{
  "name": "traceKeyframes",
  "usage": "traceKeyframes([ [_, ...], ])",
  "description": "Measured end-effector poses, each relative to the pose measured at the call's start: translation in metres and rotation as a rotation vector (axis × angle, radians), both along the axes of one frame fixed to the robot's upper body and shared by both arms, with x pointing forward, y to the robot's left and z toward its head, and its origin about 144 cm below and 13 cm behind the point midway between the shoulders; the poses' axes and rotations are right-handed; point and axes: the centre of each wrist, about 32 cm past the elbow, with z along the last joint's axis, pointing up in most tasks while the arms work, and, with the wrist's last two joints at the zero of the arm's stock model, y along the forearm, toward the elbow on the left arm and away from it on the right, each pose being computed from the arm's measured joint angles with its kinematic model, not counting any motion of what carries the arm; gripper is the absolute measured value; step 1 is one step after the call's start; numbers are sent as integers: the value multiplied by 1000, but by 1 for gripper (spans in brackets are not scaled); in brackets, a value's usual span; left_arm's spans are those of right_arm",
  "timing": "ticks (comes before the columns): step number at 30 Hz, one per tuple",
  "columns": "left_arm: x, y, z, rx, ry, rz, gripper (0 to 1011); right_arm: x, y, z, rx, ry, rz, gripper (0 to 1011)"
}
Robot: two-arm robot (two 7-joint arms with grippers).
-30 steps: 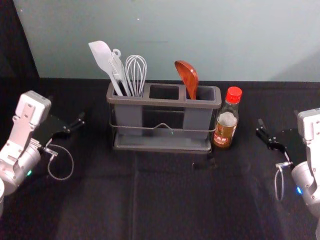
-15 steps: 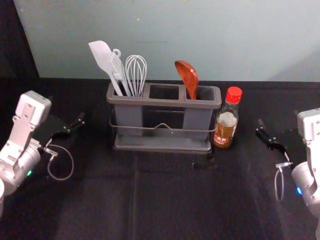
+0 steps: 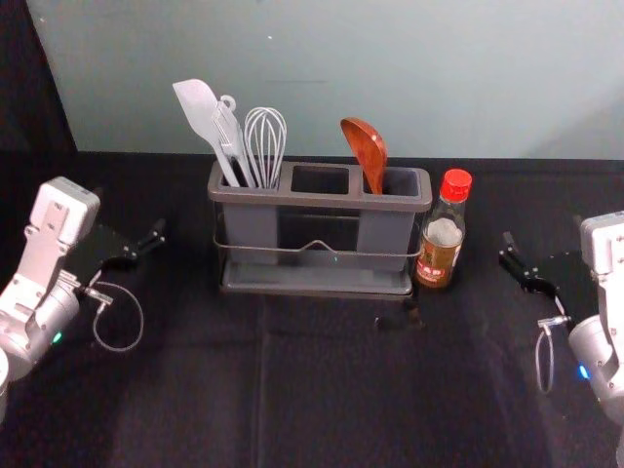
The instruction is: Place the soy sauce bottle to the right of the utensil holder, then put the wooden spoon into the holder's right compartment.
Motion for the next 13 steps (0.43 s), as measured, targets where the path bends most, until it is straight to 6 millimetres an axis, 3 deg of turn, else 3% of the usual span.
traceKeyframes([
  [13,0,0,0,0,0,0,1005,0,0,0,0,0,1,1004],
])
